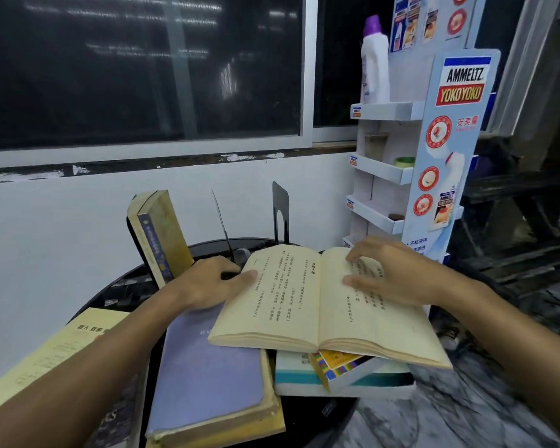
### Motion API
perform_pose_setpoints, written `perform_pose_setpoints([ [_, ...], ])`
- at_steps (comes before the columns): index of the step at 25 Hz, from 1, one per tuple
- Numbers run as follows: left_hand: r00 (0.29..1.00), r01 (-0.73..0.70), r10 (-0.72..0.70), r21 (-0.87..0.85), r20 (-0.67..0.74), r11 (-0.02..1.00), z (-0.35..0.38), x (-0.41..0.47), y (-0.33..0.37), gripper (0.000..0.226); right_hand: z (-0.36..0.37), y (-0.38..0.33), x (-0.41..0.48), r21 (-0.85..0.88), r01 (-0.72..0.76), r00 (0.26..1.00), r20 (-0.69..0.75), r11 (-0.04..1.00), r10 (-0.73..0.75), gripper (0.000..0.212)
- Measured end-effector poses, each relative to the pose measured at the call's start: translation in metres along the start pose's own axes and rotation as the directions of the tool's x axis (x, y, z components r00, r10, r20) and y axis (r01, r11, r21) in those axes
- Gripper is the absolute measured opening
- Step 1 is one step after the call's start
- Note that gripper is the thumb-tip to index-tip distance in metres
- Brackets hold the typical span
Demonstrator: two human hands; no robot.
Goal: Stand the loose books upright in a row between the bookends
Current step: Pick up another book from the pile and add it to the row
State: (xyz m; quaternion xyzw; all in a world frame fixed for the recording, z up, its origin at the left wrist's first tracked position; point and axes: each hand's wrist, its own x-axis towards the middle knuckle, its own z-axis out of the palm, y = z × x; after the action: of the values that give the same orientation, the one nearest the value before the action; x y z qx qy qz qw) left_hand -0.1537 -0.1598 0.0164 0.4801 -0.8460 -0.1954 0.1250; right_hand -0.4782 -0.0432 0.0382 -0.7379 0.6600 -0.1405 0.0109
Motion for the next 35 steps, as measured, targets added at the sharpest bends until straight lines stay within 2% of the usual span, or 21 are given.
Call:
perform_pose_setpoints([
  [5, 0.999, 0.039, -0.039, -0.001, 0.035, 0.999, 0.004, 0.001, 0.008, 0.063, -0.003, 0.022, -0.031, 0.018, -0.068, 0.996, 0.061, 0.997, 0.067, 0.074],
  [9, 0.999, 0.032, -0.032, -0.014, 0.005, 0.999, 0.006, 0.001, 0.009, 0.074, 0.0, 0.023, -0.037, 0.025, -0.033, 0.997, 0.068, 0.999, 0.032, 0.058],
  [12, 0.999, 0.025, -0.028, -0.103, -0.033, 0.994, 0.002, -0.002, 0.01, 0.074, 0.002, 0.024, -0.037, 0.018, -0.029, 0.997, 0.07, 0.999, 0.028, 0.059],
  [17, 0.995, 0.007, -0.038, -0.301, -0.097, 0.954, -0.015, -0.001, 0.021, 0.048, 0.005, 0.028, -0.037, 0.043, -0.027, 0.997, 0.074, 0.999, 0.024, 0.058],
  [21, 0.982, -0.081, 0.022, -0.314, -0.188, 0.946, -0.033, -0.001, 0.047, 0.021, 0.004, 0.034, -0.038, 0.041, -0.027, 0.996, 0.084, 0.999, 0.024, 0.057],
  [25, 0.976, -0.177, 0.107, -0.4, -0.191, 0.899, -0.04, 0.002, 0.079, 0.03, -0.001, 0.04, -0.039, 0.069, -0.021, 0.999, 0.047, 0.997, 0.018, 0.053],
  [31, 0.964, -0.259, 0.206, -0.43, -0.167, 0.865, -0.028, 0.011, 0.119, 0.057, -0.024, 0.031, -0.045, 0.243, 0.054, 0.991, -0.135, 0.969, -0.021, 0.051],
  [35, 0.952, -0.304, 0.288, -0.443, -0.104, 0.843, -0.009, 0.011, 0.137, 0.048, -0.032, 0.03, -0.052, 0.413, 0.052, 0.986, -0.166, 0.909, 0.019, 0.052],
])
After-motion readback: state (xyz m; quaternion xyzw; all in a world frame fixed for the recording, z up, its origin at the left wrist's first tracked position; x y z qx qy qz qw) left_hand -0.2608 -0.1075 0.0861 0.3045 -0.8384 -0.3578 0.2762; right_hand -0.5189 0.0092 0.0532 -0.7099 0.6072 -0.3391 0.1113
